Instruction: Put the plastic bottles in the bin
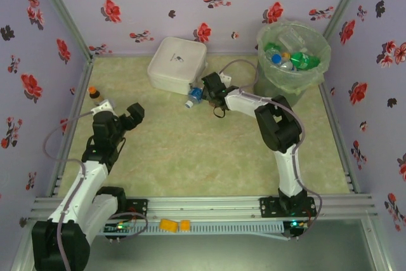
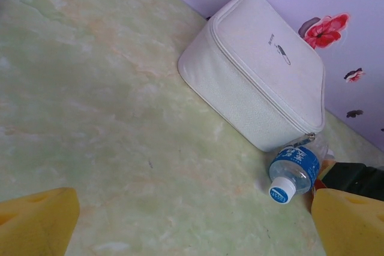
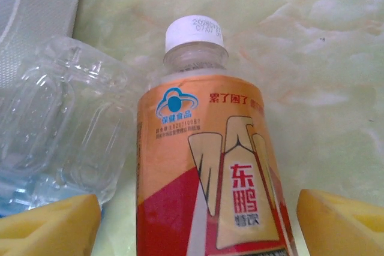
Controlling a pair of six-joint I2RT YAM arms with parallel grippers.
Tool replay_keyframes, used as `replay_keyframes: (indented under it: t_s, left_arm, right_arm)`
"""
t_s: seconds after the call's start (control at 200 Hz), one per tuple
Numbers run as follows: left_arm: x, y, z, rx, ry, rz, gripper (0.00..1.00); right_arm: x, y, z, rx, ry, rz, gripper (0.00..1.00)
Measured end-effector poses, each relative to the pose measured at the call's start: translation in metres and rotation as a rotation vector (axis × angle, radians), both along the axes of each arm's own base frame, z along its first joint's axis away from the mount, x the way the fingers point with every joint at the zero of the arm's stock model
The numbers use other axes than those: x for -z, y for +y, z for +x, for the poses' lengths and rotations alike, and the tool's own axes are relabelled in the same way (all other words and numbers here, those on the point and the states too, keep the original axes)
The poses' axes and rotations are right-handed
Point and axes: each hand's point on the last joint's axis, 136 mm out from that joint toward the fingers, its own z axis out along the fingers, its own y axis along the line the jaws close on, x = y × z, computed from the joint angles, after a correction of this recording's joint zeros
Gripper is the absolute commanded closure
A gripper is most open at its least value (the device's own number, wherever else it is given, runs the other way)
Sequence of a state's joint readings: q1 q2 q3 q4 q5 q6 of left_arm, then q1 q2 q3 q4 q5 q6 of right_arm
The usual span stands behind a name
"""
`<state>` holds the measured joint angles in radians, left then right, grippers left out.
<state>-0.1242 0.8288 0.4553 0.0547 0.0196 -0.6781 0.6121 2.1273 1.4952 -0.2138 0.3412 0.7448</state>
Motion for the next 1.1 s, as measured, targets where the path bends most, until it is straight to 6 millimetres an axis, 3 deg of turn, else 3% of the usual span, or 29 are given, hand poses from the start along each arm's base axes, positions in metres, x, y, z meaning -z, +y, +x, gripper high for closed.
replay_keyframes:
  t_s: [0.29,0.385,0.585,0.74,0.915,1.1]
  left_arm:
    - [-0.004,-0.006,0.010,0.013,0.001,-0.034,0.00]
    - [-0.008,-0.007,0.011,0.018,-0.012,-0.045,0.00]
    - [-0.011,-0.008,0.012,0.014,-0.021,-0.066,0.00]
    - [-0.012,-0.008,0.013,0.013,-0.028,-0.070,0.00]
    - [-0.011,-0.008,0.014,0.013,-0.026,-0.070,0.00]
    - [-0.012,-0.008,0.014,0.013,-0.030,-0.071,0.00]
  right_arm:
    - [0.009,-0.010,0.002,0.032,0.010,0.000,0.28]
    - [0.017,-0.016,0.000,0.041,0.019,-0.004,0.35]
    - [0.016,-0.019,0.001,0.047,0.001,0.012,0.46]
    - [0.015,-0.021,-0.001,0.017,0.016,0.000,0.48]
    - [0.015,-0.030,-0.017,-0.019,0.043,-0.034,0.46]
    - [0.016,-0.046,-0.050,-0.056,0.087,-0.084,0.46]
